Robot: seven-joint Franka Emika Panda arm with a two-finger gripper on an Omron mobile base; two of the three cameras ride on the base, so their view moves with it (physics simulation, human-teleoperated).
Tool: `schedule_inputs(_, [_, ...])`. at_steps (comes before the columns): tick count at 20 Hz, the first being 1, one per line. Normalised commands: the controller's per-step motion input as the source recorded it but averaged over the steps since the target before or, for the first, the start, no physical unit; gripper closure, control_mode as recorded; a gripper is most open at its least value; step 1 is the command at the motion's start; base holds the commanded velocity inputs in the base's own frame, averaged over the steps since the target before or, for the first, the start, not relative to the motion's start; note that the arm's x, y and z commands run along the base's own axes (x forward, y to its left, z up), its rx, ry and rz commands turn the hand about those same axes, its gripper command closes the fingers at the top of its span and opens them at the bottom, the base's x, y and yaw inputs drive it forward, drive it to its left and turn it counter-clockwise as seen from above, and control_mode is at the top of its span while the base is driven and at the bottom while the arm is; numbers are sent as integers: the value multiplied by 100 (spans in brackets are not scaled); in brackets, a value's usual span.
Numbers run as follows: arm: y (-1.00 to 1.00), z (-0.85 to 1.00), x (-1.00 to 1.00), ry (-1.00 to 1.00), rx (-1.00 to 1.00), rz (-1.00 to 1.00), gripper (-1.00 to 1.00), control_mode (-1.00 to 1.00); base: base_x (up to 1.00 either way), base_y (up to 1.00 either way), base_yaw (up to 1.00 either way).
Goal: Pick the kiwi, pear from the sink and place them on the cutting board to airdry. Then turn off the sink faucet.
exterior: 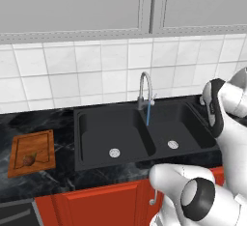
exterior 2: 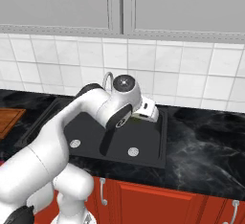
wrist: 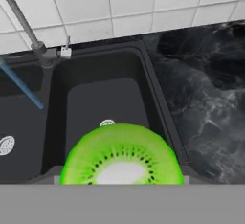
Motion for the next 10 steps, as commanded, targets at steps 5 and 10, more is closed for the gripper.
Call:
schedule_inputs(5, [-11,65,-79,14,28,11,100,-100,0,0,0])
schedule_inputs(10, [23,27,-93,0,6,13,100,-100,0,0,0])
